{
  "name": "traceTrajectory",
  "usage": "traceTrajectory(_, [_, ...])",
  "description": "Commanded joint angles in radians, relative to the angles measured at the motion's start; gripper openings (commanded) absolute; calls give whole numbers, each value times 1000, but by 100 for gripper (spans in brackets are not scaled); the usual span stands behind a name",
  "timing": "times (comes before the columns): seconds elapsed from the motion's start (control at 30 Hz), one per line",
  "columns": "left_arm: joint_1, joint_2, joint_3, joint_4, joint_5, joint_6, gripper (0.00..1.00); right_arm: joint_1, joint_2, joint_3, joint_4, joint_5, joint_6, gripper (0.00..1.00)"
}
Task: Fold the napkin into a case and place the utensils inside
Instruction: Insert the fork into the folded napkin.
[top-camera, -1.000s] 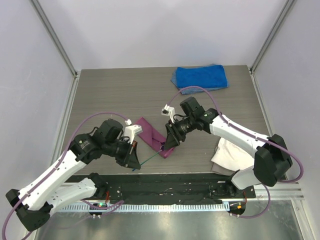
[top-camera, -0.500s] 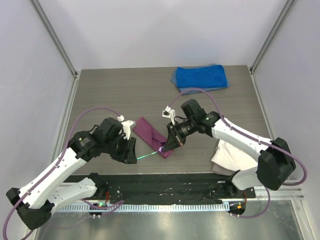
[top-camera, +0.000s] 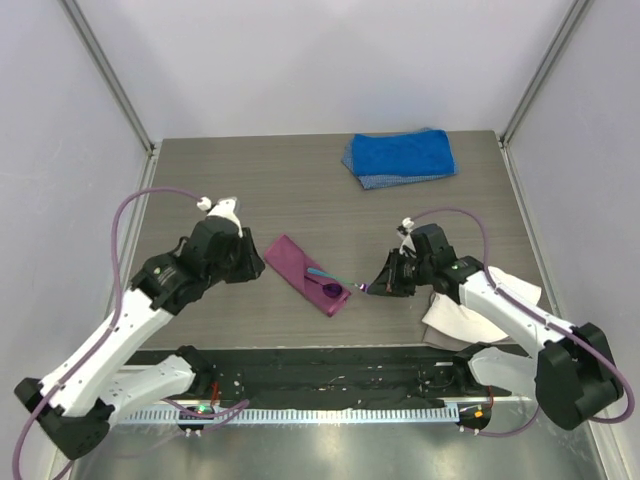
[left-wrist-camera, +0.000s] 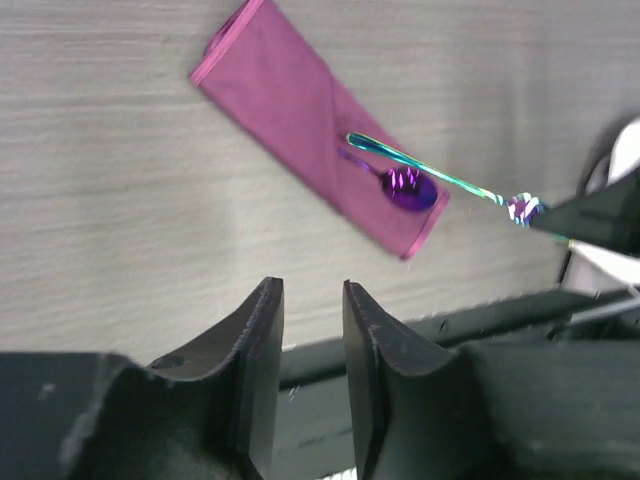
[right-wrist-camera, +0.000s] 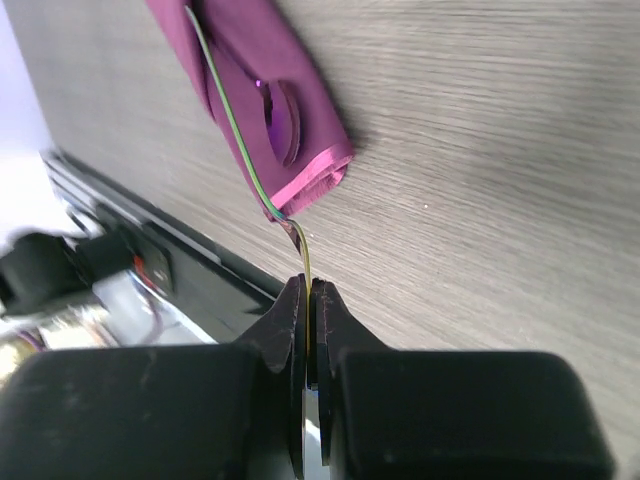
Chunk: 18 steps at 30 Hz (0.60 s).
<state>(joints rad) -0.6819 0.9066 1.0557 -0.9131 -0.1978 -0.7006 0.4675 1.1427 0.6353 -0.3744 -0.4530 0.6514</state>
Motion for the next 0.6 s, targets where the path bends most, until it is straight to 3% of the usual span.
traceTrajectory(0.0, [80,129,3,198,76,-23,31,-26,-69,-16,51,60,169,1])
traceTrajectory(0.2, [192,285,-57,374,192,-31,24,-27,-71,-20,26,109,200,1])
traceTrajectory(0.57, [265,455,-137,576,184,-69,17,-12,-41,-71,180,54,232,1])
